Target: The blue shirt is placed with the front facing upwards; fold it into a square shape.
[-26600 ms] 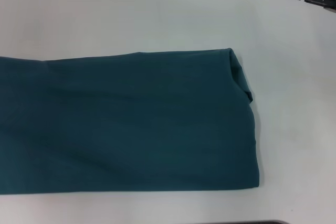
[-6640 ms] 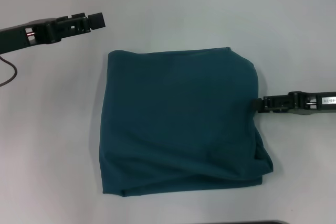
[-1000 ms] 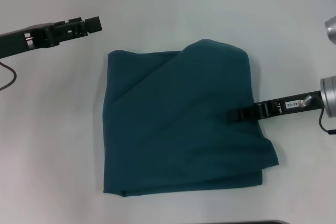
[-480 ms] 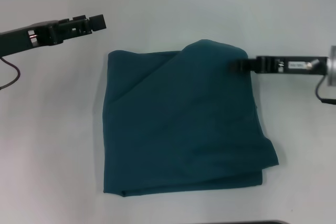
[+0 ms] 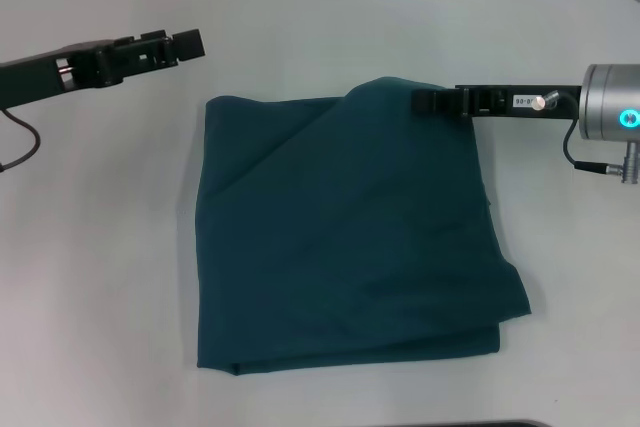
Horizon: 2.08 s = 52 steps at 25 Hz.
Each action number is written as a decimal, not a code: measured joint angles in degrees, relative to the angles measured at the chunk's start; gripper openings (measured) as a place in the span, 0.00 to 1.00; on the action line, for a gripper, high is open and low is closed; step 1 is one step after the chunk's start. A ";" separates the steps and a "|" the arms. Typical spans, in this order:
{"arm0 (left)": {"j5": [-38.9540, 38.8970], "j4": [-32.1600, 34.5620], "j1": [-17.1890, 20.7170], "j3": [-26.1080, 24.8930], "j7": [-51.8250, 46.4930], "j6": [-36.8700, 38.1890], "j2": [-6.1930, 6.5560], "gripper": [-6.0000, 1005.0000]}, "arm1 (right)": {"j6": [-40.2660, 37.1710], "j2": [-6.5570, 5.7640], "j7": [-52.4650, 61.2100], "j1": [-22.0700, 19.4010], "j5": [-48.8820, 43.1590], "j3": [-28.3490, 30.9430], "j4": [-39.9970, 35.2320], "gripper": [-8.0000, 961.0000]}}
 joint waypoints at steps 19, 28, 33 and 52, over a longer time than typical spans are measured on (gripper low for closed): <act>0.07 0.00 -0.26 0.18 0.05 -0.44 0.18 0.95 | 1.65 -0.54 8.18 -0.55 -4.65 -9.38 0.61 0.07; 0.06 0.00 -0.33 0.18 0.05 -0.57 0.21 0.95 | -3.39 -0.59 4.43 -1.27 -2.95 -6.77 -0.83 0.08; 0.06 0.00 -0.36 0.18 -0.16 -0.46 0.17 0.95 | -6.43 -0.92 3.23 -1.58 -0.49 -3.41 -2.98 0.08; 0.06 0.00 -0.60 0.28 -0.37 -0.55 0.06 0.95 | -0.05 -0.38 3.78 -1.21 -3.78 -3.58 -1.29 0.10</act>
